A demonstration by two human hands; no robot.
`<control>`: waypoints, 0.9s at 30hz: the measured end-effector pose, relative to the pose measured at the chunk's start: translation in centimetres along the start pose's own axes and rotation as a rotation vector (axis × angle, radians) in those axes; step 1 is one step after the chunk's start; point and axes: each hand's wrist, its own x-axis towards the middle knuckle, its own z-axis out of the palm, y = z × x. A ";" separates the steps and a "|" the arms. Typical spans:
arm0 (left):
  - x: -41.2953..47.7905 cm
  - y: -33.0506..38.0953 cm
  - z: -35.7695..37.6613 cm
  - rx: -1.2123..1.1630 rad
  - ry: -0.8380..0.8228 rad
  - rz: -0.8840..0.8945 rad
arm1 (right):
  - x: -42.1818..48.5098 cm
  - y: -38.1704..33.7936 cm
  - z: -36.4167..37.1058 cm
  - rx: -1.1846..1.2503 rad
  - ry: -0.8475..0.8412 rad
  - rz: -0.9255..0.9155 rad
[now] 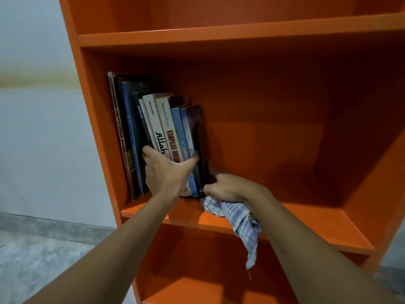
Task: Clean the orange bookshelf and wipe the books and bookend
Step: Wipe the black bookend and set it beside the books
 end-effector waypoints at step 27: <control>3.2 -1.5 -0.2 0.440 -0.112 0.607 | 4.6 -2.4 2.0 -0.108 0.084 0.010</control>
